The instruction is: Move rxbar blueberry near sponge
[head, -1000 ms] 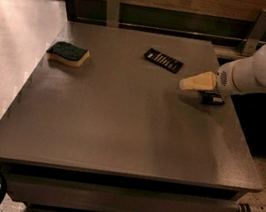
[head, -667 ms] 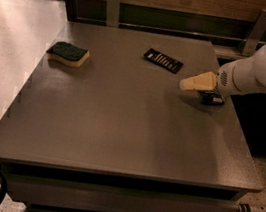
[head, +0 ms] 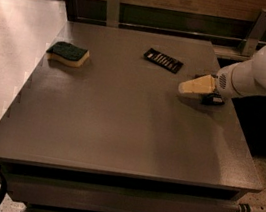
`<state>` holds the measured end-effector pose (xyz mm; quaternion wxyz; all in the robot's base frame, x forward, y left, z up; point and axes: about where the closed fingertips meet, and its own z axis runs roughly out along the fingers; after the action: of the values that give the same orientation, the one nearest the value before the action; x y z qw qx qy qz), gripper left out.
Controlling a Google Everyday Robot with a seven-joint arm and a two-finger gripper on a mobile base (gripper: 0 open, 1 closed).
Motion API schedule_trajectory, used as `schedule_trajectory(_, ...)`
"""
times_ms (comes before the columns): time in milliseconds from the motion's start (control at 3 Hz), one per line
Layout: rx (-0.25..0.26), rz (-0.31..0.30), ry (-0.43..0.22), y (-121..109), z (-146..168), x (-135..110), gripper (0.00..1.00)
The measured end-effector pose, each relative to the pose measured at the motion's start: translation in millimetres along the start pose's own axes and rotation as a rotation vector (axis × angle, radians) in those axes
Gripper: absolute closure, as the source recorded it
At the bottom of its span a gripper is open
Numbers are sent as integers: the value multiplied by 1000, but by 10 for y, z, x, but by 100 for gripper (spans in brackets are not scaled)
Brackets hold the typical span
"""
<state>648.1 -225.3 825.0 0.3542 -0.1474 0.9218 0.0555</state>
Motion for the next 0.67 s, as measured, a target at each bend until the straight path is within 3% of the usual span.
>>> schedule_trajectory(667, -43, 7, 28, 114, 107, 87, 0)
